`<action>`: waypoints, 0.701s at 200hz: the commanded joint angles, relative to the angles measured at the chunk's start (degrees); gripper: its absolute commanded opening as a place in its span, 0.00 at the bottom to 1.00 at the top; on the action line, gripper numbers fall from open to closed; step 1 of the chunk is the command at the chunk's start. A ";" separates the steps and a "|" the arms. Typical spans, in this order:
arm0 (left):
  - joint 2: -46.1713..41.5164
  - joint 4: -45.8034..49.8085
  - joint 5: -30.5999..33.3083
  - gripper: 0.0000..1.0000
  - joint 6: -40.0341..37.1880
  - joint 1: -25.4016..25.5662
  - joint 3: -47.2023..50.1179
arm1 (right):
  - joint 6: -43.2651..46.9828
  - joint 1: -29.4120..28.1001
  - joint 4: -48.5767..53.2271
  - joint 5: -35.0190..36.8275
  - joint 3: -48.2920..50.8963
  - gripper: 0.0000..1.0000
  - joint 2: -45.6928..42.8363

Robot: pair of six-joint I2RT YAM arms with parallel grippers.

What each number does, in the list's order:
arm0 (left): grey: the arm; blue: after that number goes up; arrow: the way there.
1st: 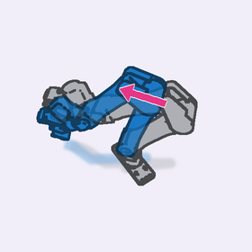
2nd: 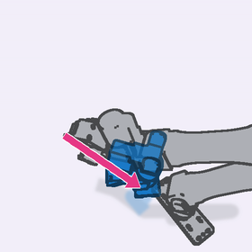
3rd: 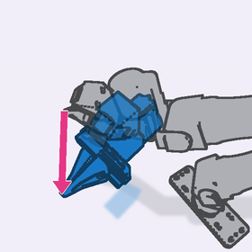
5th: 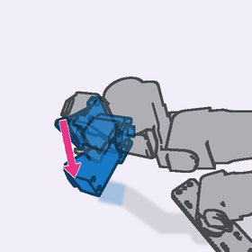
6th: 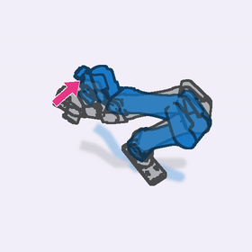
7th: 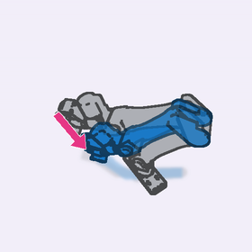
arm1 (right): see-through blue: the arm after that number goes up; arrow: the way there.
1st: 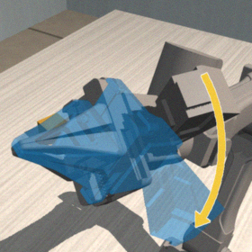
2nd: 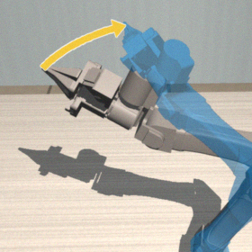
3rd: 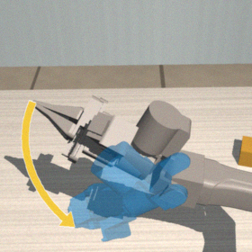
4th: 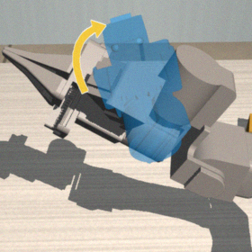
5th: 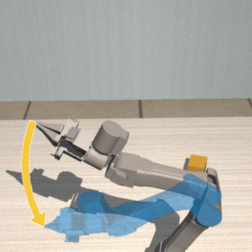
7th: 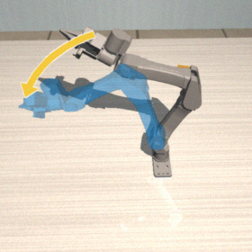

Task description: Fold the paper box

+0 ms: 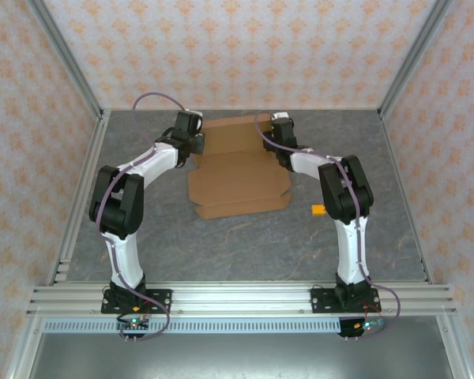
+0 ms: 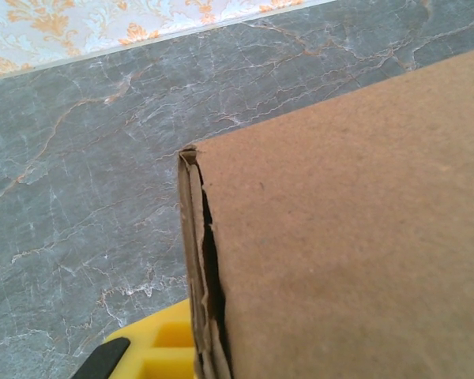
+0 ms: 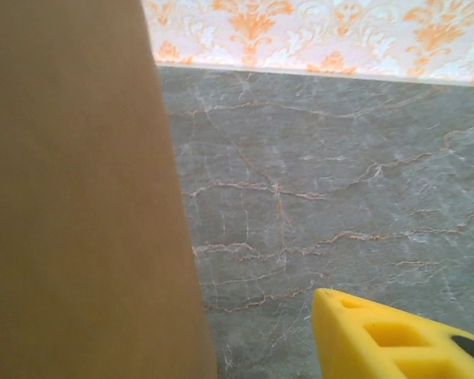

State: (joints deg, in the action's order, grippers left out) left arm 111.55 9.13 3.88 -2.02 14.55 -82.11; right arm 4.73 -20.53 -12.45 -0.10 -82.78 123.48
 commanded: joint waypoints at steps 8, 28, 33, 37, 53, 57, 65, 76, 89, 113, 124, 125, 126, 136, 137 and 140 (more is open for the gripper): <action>1.30 2.66 1.05 0.00 -1.76 0.23 -0.86 | 0.15 1.56 -0.54 -8.34 1.83 0.58 -3.72; 1.45 2.91 1.24 0.00 -1.67 0.25 -1.13 | 0.58 1.73 -0.76 -9.51 2.84 0.65 -4.85; 1.40 2.97 1.22 0.00 -1.67 0.28 -1.12 | 0.64 1.73 -0.94 -9.79 3.19 0.68 -5.21; 1.43 2.90 1.28 0.00 -1.65 0.26 -1.13 | 0.64 1.73 -1.12 -10.04 3.54 0.70 -5.53; 1.52 3.03 1.62 0.00 -1.53 0.25 -1.13 | 0.66 1.68 -1.35 -11.08 4.44 0.77 -6.47; 1.61 3.05 1.62 0.00 -1.50 0.22 -1.16 | 0.59 1.80 -1.42 -11.34 4.69 0.79 -6.71; 1.56 3.20 1.68 0.00 -1.41 0.25 -1.28 | 0.46 1.73 -1.37 -11.95 5.08 0.82 -7.13; 1.44 3.44 1.91 0.00 -1.20 0.27 -1.39 | 0.08 1.69 -1.18 -12.61 5.67 0.86 -7.77; 1.43 3.82 2.03 0.00 -0.76 0.27 -1.48 | -0.52 1.72 -1.13 -13.07 6.70 0.91 -8.72; 1.57 4.72 2.26 0.00 0.37 0.25 -2.13 | -1.62 1.68 -0.90 -12.91 8.97 0.95 -11.24; 1.57 5.26 2.46 0.00 0.90 0.30 -2.42 | -1.78 1.73 -0.25 -12.63 10.16 0.96 -12.76; 1.61 5.32 2.50 0.00 0.98 0.26 -2.43 | -1.76 1.77 -0.18 -12.59 10.26 0.96 -12.92; 1.59 5.39 2.56 0.00 1.06 0.28 -2.48 | -1.80 1.75 0.02 -12.53 10.40 0.96 -13.05; 1.57 5.70 2.68 0.00 1.58 0.27 -2.69 | -1.95 1.70 0.81 -11.94 12.07 0.98 -14.79; 1.57 5.67 2.79 0.00 1.71 0.25 -2.70 | -2.02 1.67 0.79 -11.85 12.31 0.98 -15.04; 1.57 5.80 2.94 0.00 1.92 0.22 -2.71 | -2.15 1.71 0.72 -11.66 13.04 0.99 -15.67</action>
State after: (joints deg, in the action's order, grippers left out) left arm 111.92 10.31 3.95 -1.30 14.55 -83.22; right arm 3.84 -18.70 -12.38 -12.08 -73.03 113.40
